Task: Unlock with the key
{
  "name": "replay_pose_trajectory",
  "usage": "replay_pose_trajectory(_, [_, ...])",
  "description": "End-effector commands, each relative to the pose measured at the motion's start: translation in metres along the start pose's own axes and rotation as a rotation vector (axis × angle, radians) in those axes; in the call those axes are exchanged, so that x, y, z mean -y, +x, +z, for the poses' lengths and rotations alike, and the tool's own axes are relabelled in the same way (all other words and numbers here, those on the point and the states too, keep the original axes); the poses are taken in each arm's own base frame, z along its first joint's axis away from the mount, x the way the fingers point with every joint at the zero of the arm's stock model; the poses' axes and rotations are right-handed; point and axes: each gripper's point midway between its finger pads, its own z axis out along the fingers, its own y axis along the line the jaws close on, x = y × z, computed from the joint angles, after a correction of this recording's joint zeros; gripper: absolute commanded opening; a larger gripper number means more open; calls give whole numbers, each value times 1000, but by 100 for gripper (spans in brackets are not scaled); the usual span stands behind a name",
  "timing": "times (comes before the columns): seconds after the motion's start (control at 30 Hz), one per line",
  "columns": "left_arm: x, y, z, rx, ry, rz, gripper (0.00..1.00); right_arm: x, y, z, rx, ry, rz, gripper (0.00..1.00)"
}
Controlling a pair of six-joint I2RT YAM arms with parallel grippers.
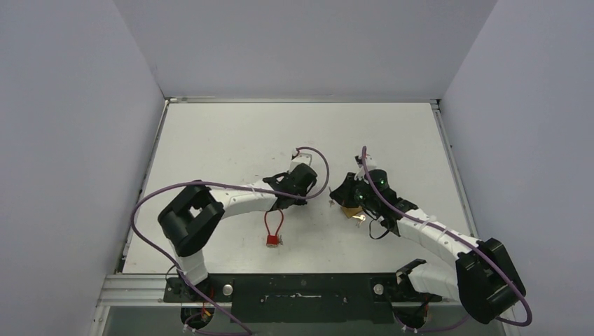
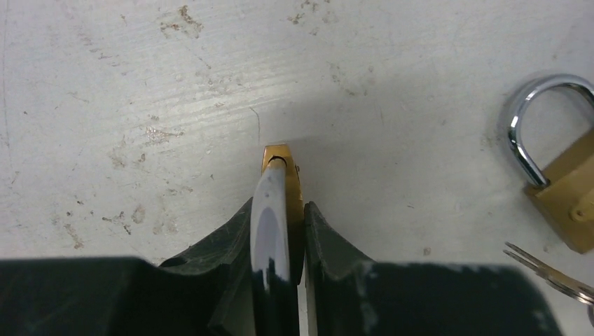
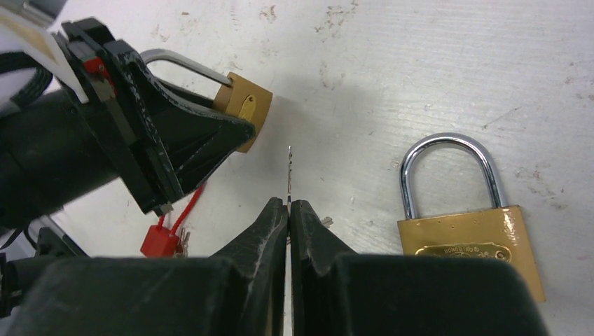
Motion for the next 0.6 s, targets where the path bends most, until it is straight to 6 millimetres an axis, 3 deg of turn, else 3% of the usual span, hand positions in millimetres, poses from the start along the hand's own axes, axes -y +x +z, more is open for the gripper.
replay_pose_trajectory(0.0, [36,-89,-59,105,332,26,0,-32,-20,-15,69,-169,-94,0])
replay_pose_trajectory(0.17, [44,-143,-121,98,586,41,0,-84,-28,-44,93,-441,-172,0])
replay_pose_trajectory(0.3, [45,-175,-169,104,735,21,0,-117,-37,-68,110,-586,-198,0])
replay_pose_trajectory(0.5, [52,-206,-251,92,962,13,0,-150,-60,-107,173,-696,-186,0])
replay_pose_trajectory(0.57, [54,-204,-272,62,1021,26,0,-160,-65,-120,183,-737,-179,0])
